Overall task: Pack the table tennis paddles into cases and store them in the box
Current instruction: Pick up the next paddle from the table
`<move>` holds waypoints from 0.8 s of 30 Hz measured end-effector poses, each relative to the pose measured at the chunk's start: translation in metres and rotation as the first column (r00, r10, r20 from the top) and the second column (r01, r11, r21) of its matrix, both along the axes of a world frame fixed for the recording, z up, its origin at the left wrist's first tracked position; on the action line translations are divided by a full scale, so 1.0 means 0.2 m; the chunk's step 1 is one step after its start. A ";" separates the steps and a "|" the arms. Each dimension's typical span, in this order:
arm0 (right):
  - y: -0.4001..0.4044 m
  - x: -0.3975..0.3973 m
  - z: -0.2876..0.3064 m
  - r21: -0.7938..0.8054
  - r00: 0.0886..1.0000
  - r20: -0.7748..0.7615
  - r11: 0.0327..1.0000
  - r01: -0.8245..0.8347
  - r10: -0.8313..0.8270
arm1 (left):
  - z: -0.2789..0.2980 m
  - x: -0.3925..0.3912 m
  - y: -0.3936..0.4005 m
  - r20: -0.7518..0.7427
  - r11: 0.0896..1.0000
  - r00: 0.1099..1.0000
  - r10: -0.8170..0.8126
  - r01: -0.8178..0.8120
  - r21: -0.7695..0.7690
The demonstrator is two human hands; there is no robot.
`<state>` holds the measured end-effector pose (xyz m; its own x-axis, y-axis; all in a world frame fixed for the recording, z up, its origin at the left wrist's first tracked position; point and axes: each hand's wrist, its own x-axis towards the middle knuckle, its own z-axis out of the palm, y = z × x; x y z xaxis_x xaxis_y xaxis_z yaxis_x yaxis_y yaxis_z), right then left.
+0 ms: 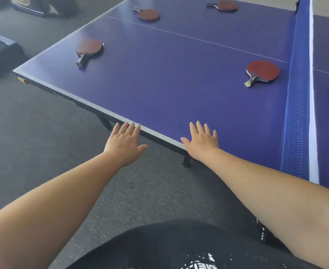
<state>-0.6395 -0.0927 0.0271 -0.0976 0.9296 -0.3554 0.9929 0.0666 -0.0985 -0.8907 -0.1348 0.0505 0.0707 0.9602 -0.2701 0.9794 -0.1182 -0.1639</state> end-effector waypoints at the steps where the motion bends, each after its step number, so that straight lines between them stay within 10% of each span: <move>1: 0.04 -0.01 0.00 0.003 0.999 -0.019 1.000 0.027 -0.027 | -0.01 -0.02 0.05 0.020 1.000 1.000 0.015 -0.014 -0.005; 24: 0.80 0.15 -0.04 0.054 0.860 0.016 0.860 0.508 -0.509 | -0.07 0.08 1.56 -0.030 0.858 0.858 -0.513 0.511 -0.059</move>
<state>-0.6089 0.0670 0.0197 0.4030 0.8625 -0.3060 0.8922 -0.4447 -0.0786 -0.8742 0.1780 0.0355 0.5360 0.7777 -0.3283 0.7706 -0.6096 -0.1859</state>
